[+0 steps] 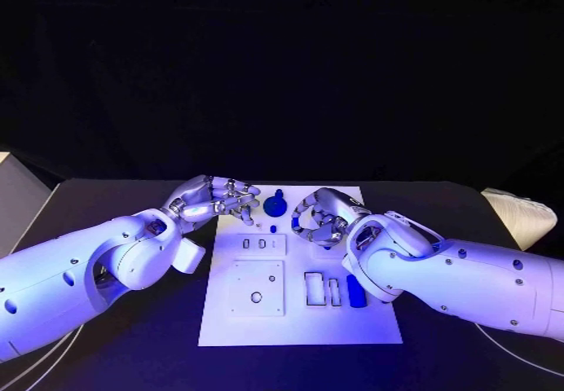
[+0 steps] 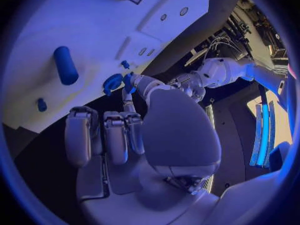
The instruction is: Assemble the parts on the task board
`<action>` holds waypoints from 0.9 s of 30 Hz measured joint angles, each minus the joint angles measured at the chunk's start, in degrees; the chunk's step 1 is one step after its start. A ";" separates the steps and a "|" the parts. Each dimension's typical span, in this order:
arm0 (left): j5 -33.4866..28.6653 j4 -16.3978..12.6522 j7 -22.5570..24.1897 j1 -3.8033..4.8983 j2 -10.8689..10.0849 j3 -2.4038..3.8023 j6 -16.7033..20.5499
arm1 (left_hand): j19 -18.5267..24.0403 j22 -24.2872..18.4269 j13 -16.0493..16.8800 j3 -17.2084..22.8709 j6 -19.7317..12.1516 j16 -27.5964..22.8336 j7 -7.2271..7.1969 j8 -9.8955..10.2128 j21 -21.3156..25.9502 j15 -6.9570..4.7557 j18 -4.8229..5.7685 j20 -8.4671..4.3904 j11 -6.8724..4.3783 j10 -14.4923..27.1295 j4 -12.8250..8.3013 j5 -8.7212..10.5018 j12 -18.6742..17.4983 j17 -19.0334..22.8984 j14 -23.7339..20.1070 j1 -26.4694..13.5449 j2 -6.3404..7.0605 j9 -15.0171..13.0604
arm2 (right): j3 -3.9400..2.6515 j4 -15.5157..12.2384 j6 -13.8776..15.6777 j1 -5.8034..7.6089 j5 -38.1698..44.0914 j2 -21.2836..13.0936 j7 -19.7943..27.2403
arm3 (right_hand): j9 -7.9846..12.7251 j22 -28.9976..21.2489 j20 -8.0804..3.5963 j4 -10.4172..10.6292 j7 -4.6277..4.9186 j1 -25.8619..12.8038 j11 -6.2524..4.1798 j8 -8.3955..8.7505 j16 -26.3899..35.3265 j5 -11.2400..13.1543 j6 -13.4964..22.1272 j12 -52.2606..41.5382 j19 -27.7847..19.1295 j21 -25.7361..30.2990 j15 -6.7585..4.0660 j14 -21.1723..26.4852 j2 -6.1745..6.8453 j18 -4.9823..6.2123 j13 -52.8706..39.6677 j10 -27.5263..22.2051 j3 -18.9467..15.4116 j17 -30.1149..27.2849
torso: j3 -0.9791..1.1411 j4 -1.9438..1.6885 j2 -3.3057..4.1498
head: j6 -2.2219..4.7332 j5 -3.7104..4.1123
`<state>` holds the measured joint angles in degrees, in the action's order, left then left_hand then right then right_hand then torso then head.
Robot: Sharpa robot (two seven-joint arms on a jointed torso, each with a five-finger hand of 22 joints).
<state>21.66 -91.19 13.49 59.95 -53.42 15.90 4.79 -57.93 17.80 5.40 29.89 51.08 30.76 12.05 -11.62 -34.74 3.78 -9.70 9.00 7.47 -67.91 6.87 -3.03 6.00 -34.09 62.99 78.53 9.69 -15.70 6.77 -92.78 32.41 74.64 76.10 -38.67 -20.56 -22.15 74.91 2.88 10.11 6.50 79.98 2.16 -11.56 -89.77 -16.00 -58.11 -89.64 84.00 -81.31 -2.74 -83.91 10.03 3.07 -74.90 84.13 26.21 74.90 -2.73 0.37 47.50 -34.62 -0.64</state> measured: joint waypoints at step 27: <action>-0.48 0.52 -1.03 -0.01 0.38 0.00 -0.36 | -1.24 4.12 3.56 -0.32 -0.09 10.74 -0.51 0.67 -7.39 -1.32 -0.01 -1.23 -0.78 -0.14 -0.32 0.00 3.49 -6.76 2.76 -0.22 -0.23 -1.21 | 0.16 0.88 0.16 -2.85 7.91 4.69 -7.08 | -0.41 0.03 0.01 -0.16 0.04 -2.03 0.00 -1.83 0.00 -0.77 0.40 0.00 0.00 0.22 0.29 -0.12 1.29 0.00 -0.05 0.00 0.48 0.04 | -0.04 -0.06 0.09 | -1.03 -0.53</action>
<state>21.18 -90.67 12.46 59.93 -53.04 15.90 4.43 -59.18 21.92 8.96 29.57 50.99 41.50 11.54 -10.95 -42.13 2.47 -9.71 7.77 6.69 -68.04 6.55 -3.03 9.49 -40.86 65.75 78.30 9.46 -16.91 6.93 -91.90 32.57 71.79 84.01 -33.99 -27.64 -22.56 74.94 2.88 9.95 6.54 77.95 2.16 -13.39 -89.77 -16.76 -57.71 -89.64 84.00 -81.09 -2.45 -84.03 11.32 3.07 -74.95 84.12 26.69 74.94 -2.77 0.31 47.60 -35.65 -1.17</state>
